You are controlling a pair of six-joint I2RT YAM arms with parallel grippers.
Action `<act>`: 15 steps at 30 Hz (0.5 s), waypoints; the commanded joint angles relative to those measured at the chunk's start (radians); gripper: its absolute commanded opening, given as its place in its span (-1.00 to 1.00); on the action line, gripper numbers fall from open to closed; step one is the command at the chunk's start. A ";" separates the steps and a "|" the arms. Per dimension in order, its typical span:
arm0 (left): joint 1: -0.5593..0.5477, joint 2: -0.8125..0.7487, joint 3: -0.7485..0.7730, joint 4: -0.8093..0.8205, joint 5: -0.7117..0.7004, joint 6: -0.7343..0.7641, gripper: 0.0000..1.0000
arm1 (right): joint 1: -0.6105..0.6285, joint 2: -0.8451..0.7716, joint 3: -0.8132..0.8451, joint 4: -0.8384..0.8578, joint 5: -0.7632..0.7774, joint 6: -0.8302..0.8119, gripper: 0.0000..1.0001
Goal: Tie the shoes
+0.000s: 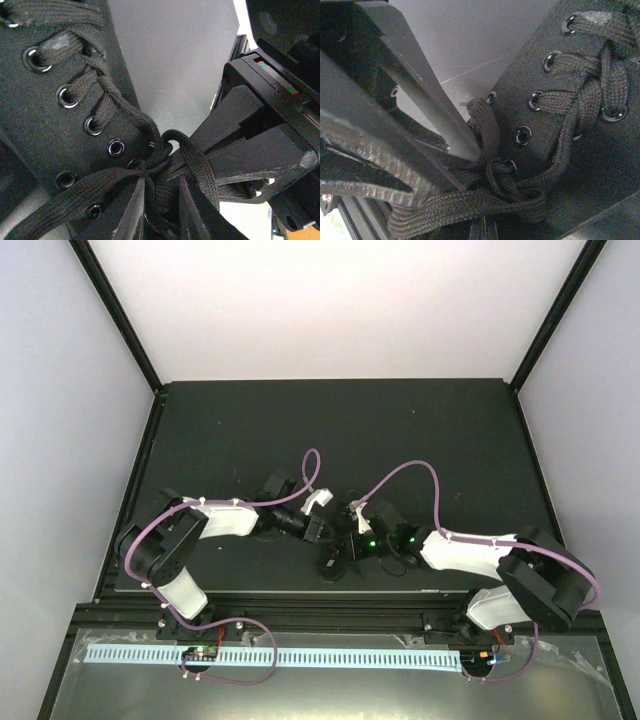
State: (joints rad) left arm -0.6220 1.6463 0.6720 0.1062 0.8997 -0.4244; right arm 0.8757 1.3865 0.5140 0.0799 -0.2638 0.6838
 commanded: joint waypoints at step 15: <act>-0.009 -0.015 -0.030 0.145 0.009 -0.078 -0.97 | 0.003 -0.141 -0.001 -0.126 0.152 -0.008 -0.82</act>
State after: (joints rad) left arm -0.6231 1.6512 0.6586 0.1928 0.9119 -0.4789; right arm 0.8761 1.3193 0.5137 0.0219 -0.2062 0.6815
